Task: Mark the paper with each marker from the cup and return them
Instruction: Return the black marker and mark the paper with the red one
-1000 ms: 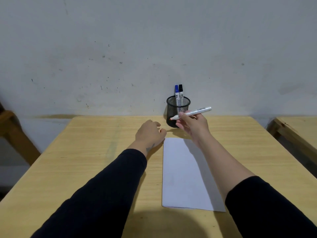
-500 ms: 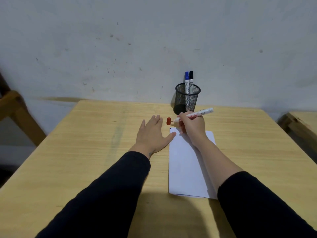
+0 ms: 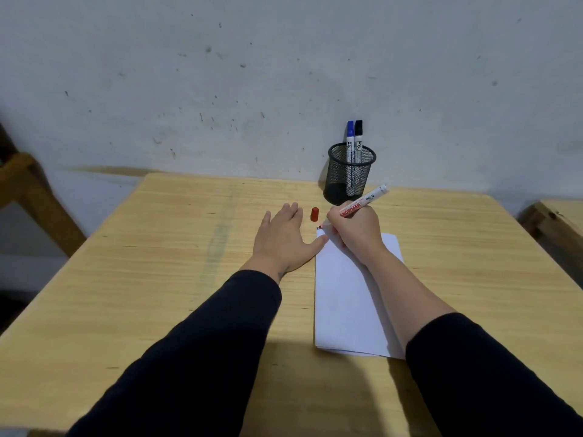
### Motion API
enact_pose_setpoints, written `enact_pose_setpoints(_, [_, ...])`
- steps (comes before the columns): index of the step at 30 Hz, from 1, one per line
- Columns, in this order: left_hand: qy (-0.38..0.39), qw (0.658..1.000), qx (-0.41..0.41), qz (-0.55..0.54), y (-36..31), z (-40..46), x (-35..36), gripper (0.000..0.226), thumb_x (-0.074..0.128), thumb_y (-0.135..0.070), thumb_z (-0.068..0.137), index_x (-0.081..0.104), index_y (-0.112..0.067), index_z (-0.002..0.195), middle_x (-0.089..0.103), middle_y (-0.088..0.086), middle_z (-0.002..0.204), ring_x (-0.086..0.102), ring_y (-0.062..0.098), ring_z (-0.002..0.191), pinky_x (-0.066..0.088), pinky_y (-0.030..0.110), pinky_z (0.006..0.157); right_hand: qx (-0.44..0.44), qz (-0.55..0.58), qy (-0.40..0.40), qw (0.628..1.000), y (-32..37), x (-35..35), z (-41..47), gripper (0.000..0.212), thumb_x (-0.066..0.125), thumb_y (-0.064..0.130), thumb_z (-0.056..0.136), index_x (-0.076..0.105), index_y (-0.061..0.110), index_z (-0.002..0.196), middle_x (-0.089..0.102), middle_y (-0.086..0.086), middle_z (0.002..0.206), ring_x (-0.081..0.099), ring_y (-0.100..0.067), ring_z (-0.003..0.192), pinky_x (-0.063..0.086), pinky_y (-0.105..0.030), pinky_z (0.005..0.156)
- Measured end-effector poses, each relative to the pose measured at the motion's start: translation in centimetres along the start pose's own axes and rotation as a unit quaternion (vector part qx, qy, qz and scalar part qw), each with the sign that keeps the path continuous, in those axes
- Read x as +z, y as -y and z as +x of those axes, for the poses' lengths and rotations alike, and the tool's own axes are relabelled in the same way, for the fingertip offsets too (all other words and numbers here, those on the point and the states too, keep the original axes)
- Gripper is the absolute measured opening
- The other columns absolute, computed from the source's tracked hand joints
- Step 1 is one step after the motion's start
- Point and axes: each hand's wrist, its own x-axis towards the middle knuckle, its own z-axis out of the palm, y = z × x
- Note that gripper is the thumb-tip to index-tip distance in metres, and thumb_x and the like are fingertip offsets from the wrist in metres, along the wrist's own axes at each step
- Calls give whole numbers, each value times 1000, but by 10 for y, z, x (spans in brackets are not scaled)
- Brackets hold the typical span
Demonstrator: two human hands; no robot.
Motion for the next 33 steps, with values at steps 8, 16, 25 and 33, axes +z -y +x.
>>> enact_pose_setpoints(8, [5,1000,-4,-11,1,0,1,86,37,-68,85,20,-16,151,15,-2,161,7,13,149,3,41,122,13,4,3,1000,3,0,0,14,60,16,80,59,7,70,56,4,56,57,-3,49,42,-11,48])
enact_pose_setpoints(16, [10,998,-16,-65,2,2,-4,88,47,-69,81,25,-17,149,26,-2,158,17,14,148,9,42,120,92,207,-2,974,16,-20,8,10,62,17,82,63,15,72,60,-6,65,53,-16,52,51,-30,56])
enact_pose_setpoints(25, [-31,997,25,-71,-10,27,-33,35,60,-34,89,58,-30,124,58,1,116,53,21,112,48,36,82,120,343,61,930,22,-50,19,23,69,-5,80,61,1,101,65,-12,84,63,-18,71,59,-26,75])
enact_pose_setpoints(33, [-84,929,-23,-361,-16,41,-43,12,73,-12,81,71,-13,93,66,1,80,60,6,70,46,8,61,99,388,47,915,24,-63,21,29,67,-10,79,60,-7,107,66,-16,86,68,-20,72,58,-27,79])
